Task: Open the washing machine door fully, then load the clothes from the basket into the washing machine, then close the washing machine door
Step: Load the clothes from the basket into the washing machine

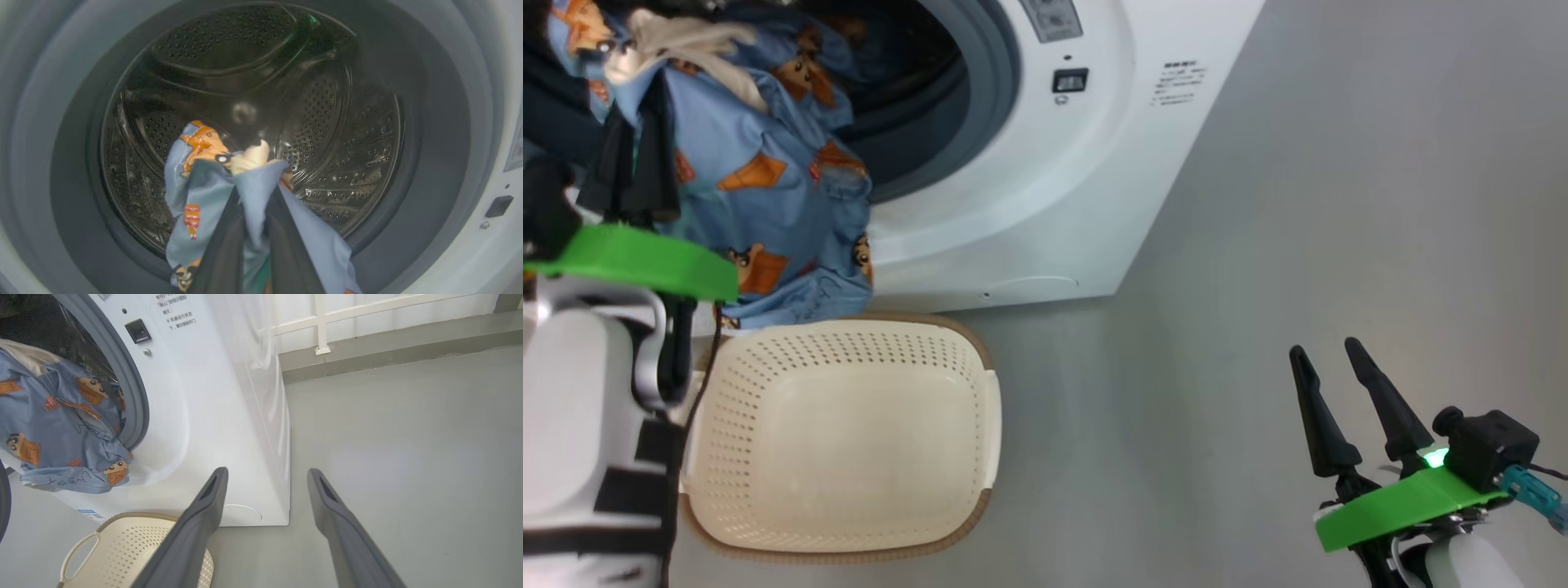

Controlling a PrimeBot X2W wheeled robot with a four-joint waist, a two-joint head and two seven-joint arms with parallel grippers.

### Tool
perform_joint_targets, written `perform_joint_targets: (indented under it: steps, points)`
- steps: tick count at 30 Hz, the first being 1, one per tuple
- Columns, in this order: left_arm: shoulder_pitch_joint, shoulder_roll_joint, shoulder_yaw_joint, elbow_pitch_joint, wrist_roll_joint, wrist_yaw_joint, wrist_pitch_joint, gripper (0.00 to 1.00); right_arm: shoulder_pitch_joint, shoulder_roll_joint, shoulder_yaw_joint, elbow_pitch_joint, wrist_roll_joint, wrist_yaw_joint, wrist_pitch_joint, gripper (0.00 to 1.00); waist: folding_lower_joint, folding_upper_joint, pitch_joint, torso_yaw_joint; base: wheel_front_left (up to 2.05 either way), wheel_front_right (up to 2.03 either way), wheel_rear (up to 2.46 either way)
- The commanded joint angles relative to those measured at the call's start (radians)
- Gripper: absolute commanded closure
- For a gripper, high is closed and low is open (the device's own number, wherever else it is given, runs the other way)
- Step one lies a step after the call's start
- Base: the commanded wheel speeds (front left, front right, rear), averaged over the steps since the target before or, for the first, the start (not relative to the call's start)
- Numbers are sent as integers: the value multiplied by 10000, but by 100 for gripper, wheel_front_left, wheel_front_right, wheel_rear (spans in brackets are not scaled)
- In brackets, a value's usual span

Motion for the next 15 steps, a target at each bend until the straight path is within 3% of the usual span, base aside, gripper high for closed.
perform_joint_targets:
  steps: [1,15]
  points:
    - [-730,414,136,436,64,-15,-59,100,-238,7,302,-201,-13,16,-48,0,0,0,428,-356,0,0,0]
    - [-3517,820,-1190,4814,-598,-16,-59,100,-855,439,843,-186,29,16,-48,0,0,0,1236,-1090,0,0,0]
